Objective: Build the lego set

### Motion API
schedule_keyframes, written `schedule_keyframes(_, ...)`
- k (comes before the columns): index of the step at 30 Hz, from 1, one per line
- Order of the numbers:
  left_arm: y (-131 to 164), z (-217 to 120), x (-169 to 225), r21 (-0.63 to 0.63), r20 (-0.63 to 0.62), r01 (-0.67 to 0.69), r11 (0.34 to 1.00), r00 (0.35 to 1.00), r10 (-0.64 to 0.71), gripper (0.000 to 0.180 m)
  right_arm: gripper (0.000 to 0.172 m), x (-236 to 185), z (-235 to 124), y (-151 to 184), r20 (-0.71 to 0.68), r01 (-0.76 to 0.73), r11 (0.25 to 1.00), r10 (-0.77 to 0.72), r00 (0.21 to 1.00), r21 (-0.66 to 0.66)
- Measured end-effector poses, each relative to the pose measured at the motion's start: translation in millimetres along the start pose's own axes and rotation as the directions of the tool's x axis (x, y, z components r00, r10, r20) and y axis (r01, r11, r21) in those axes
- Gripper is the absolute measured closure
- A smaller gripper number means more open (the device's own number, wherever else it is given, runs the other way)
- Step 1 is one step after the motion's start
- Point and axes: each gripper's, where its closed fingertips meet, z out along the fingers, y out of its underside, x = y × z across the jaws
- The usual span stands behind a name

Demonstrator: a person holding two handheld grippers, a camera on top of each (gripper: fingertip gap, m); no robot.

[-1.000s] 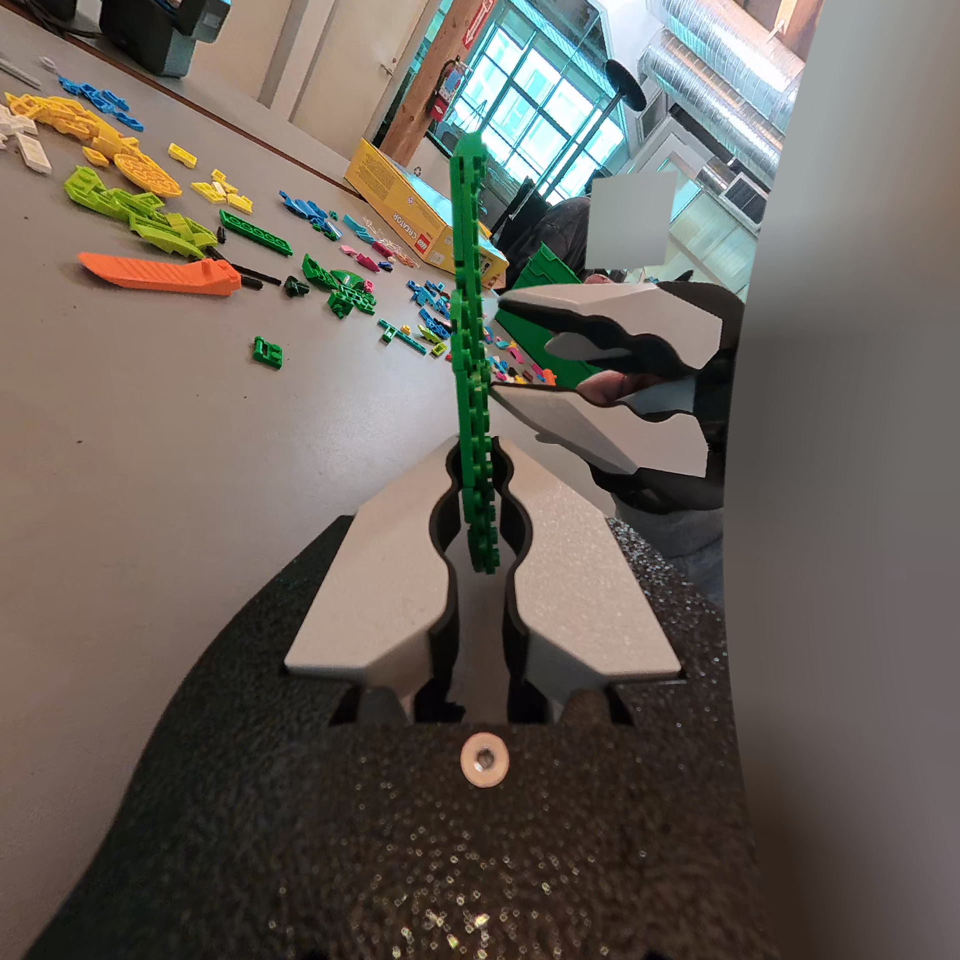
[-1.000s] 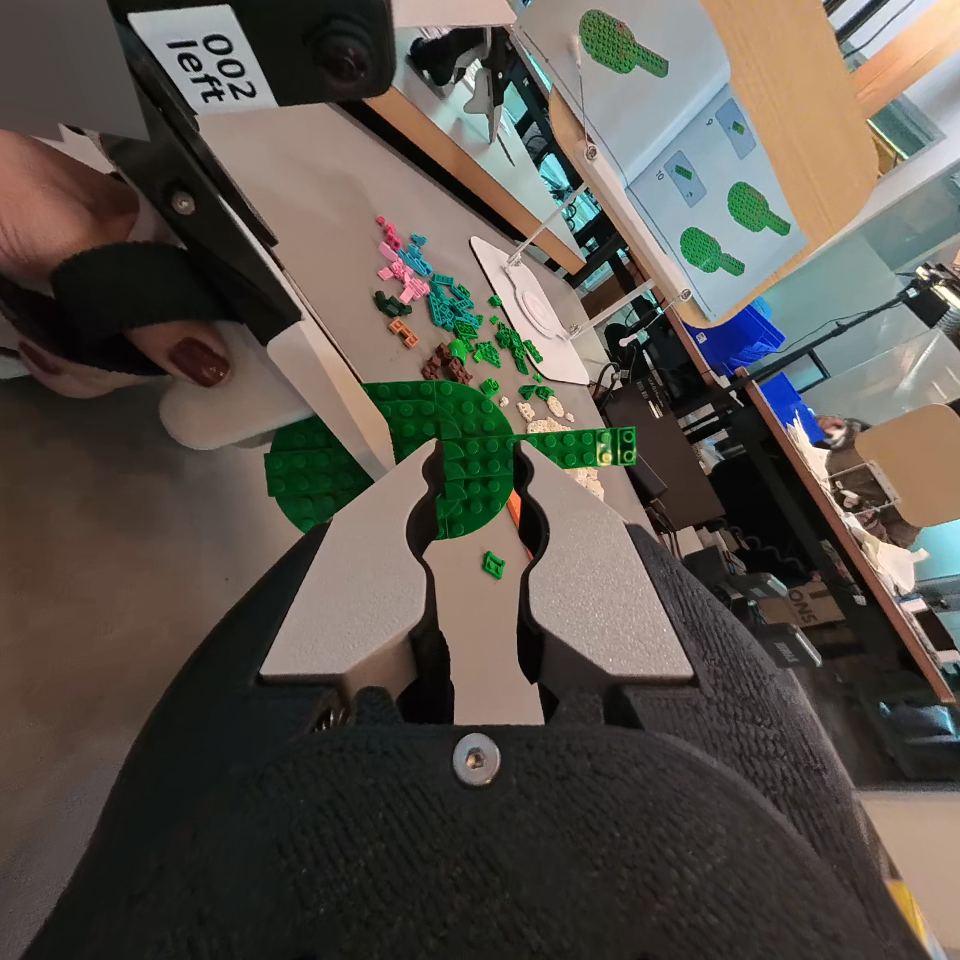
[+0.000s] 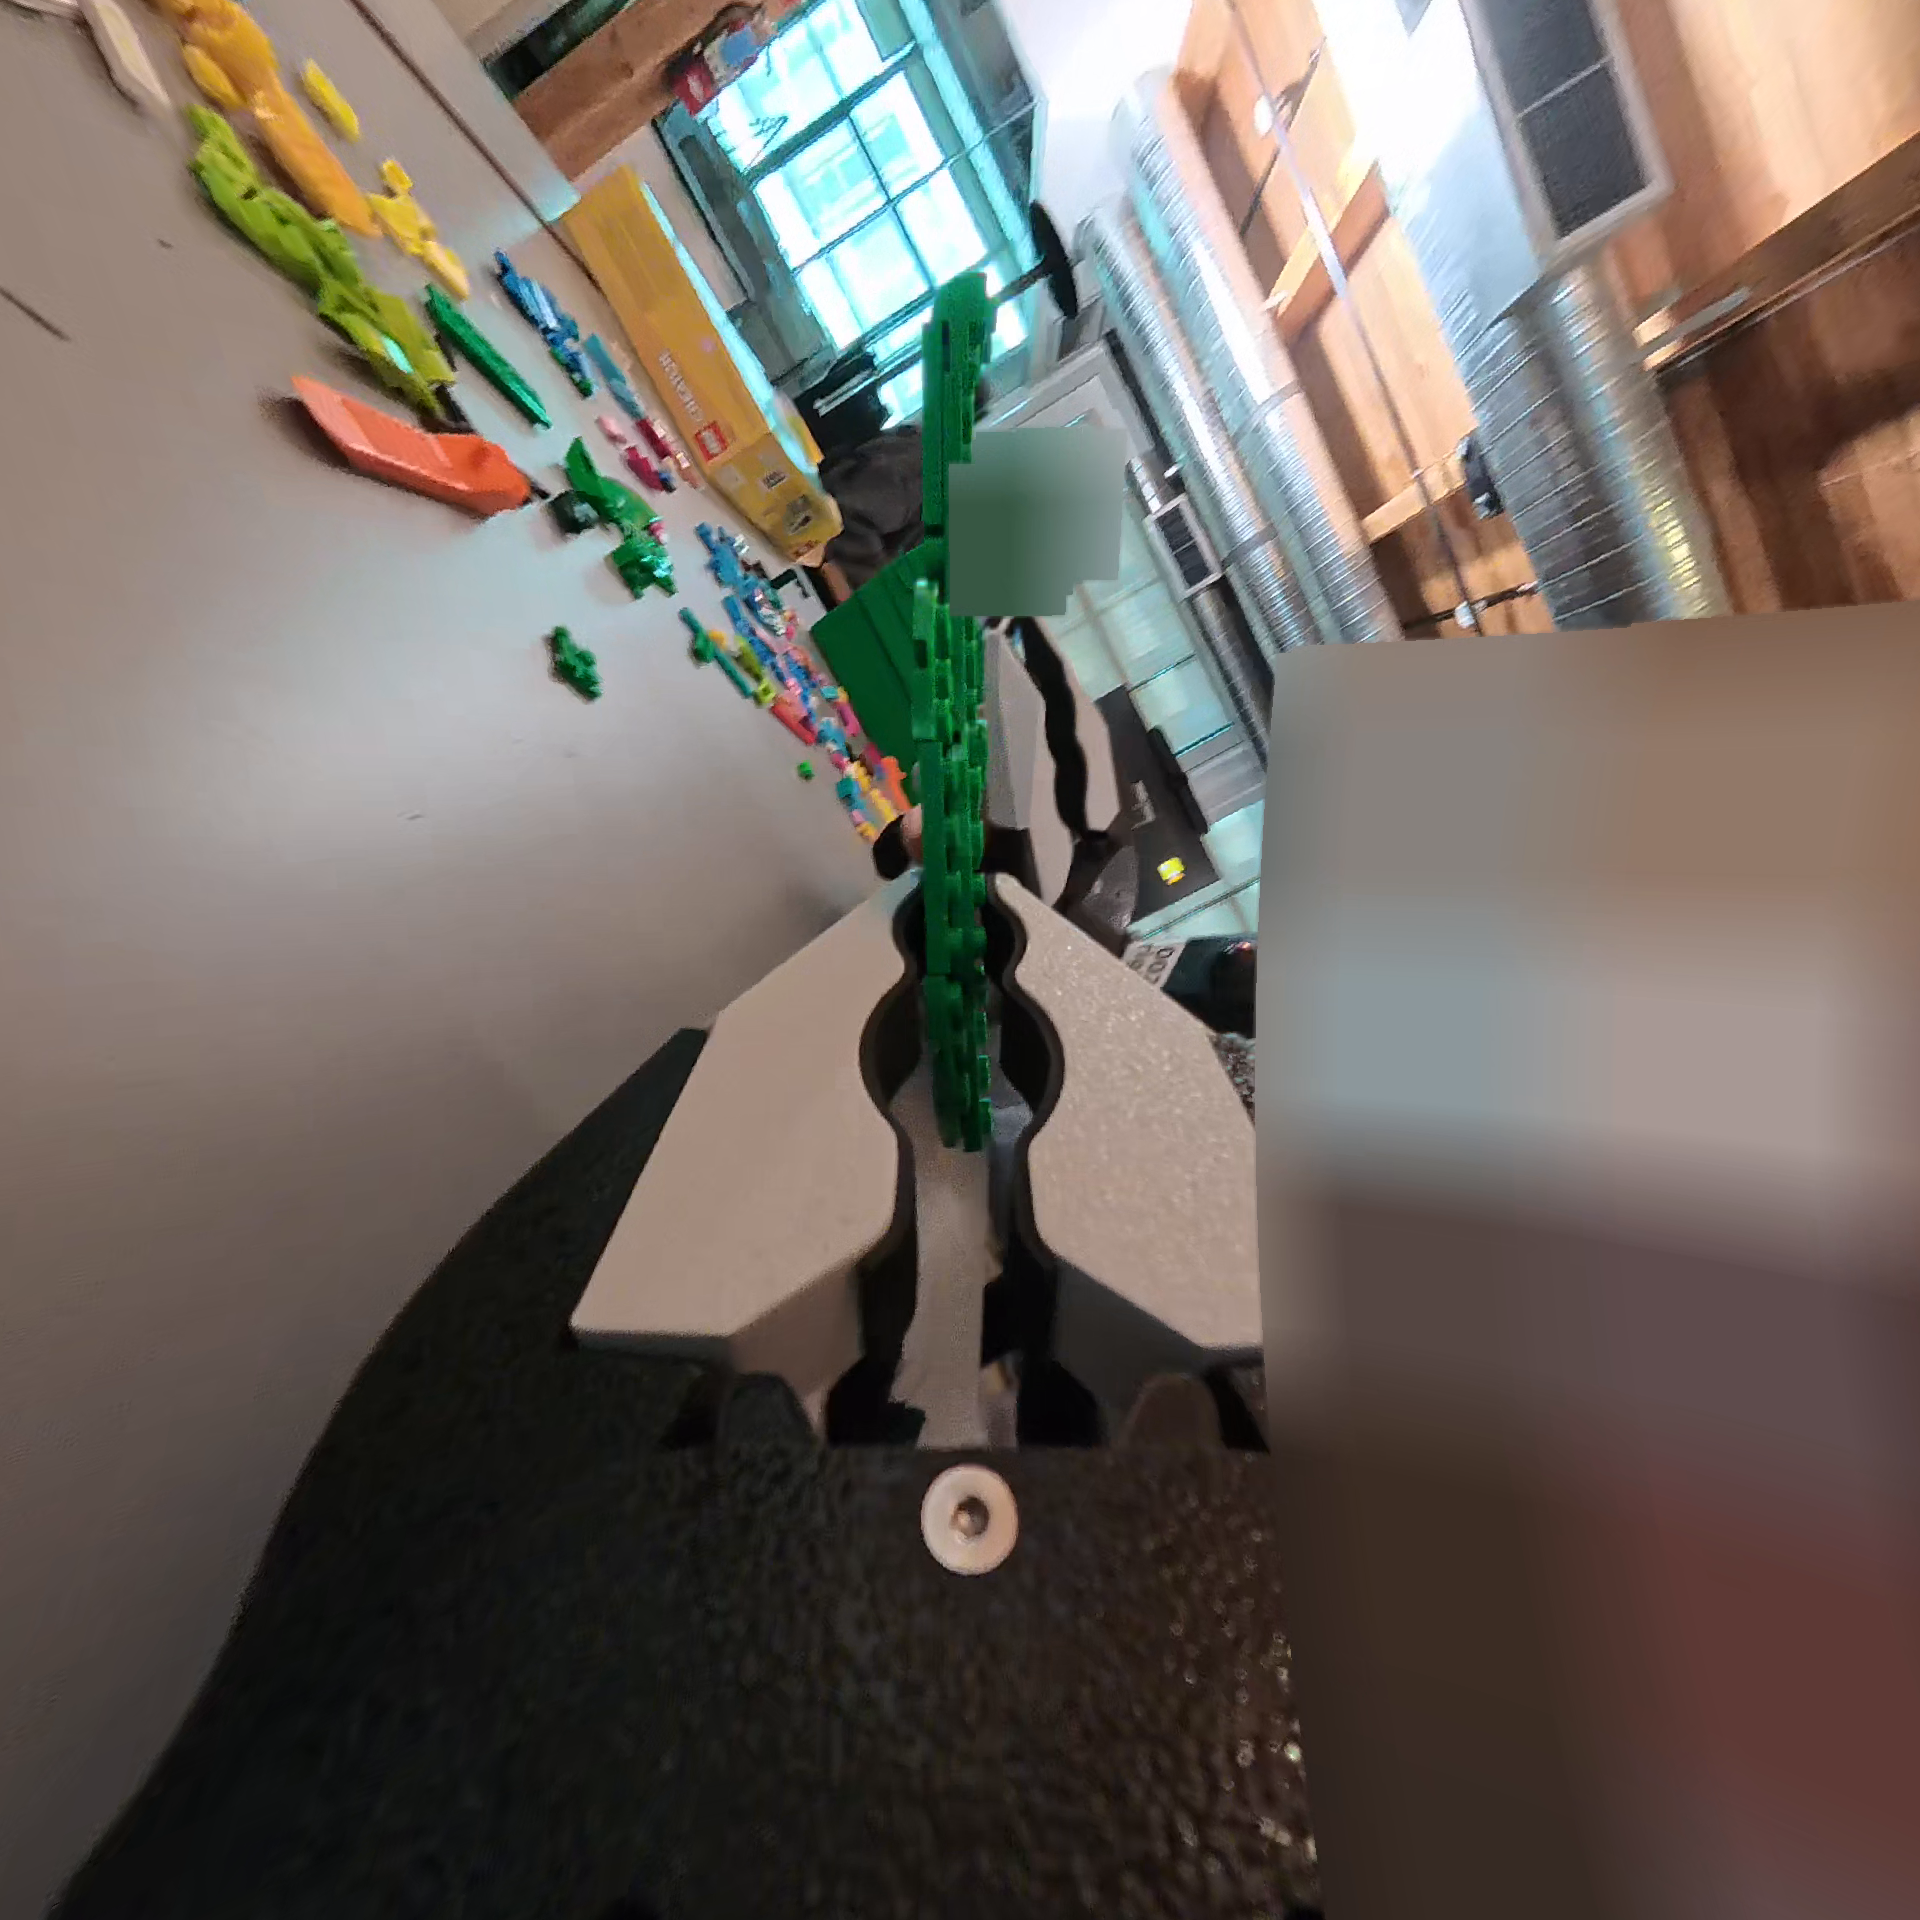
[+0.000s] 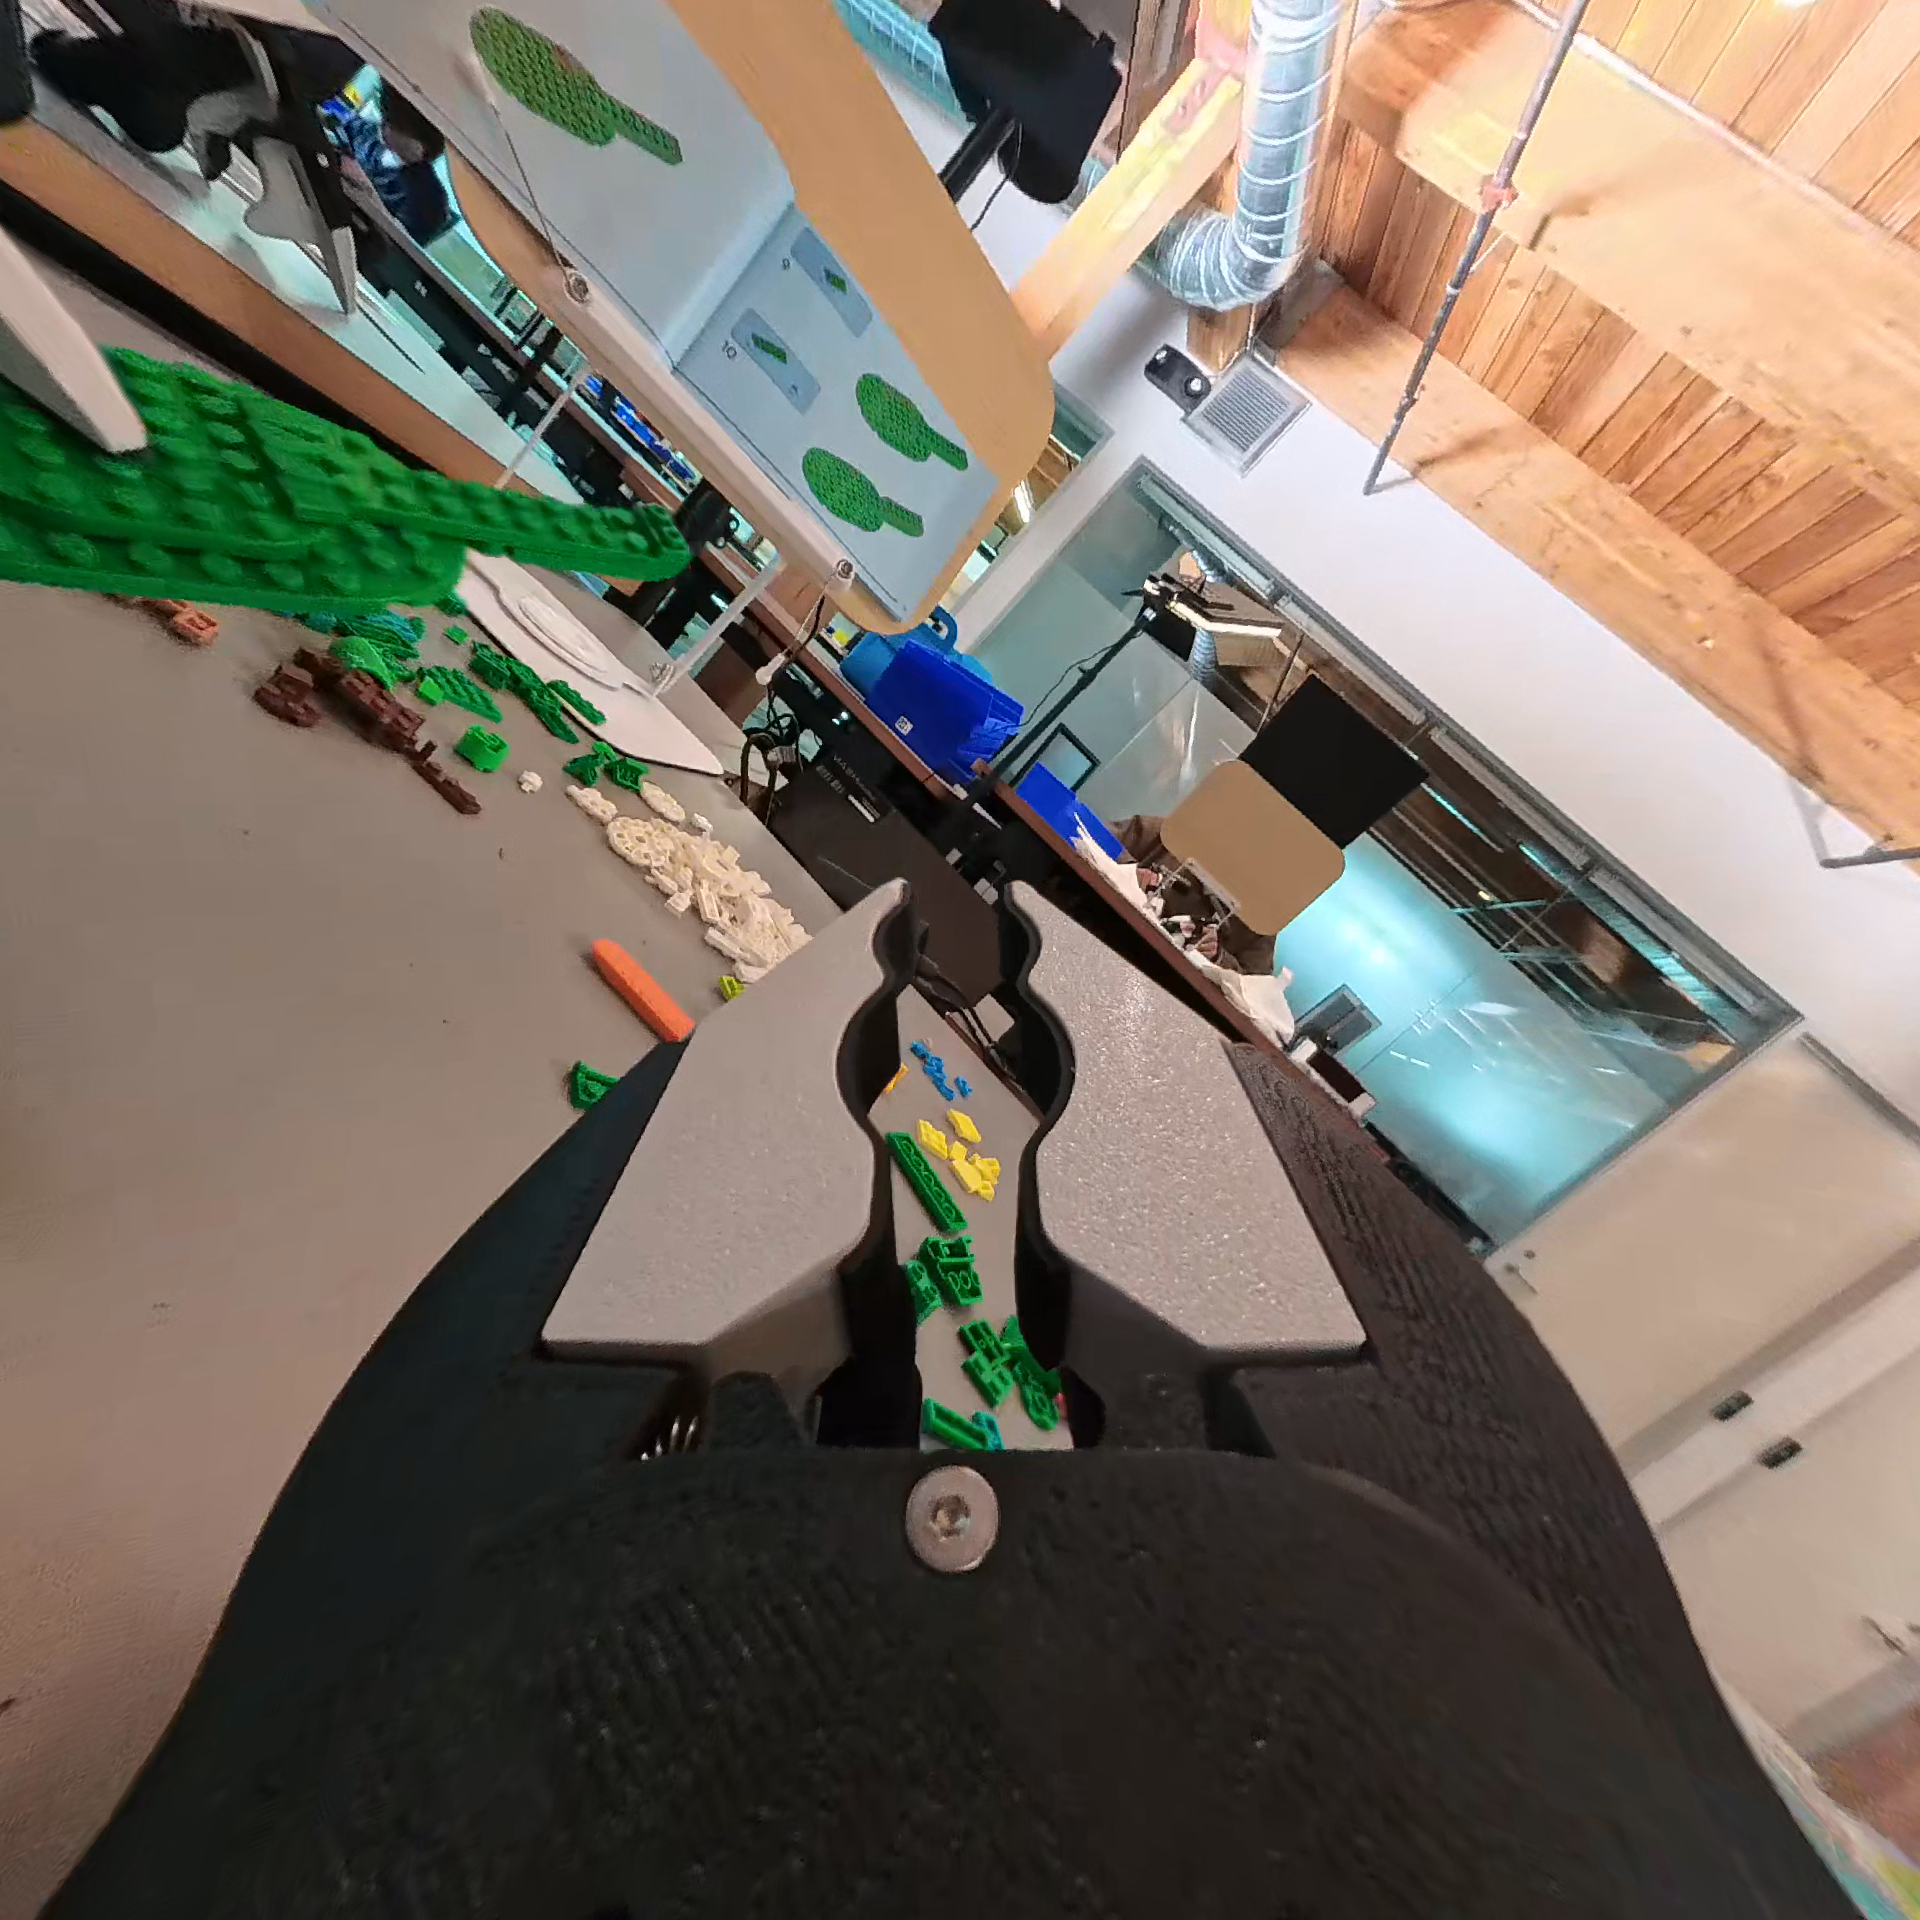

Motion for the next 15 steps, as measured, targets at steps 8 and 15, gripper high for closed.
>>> schedule_keyframes(8, -13, -22, -17, 0.031, 0.077, 0.043, 0.999, 0.996, -0.045, 0.175, 0.159, -8, 3, 5, 0.031, 0.032, 0.999, -0.031, 0.999, -0.028)
schedule_keyframes(15, -7, -19, -24, 0.0, 0.145, 0.01, 1.0, 0.989, -0.01, 0.175, 0.16, -13, 3, 5, 0.045, 0.068, 0.997, -0.067, 0.997, -0.031)
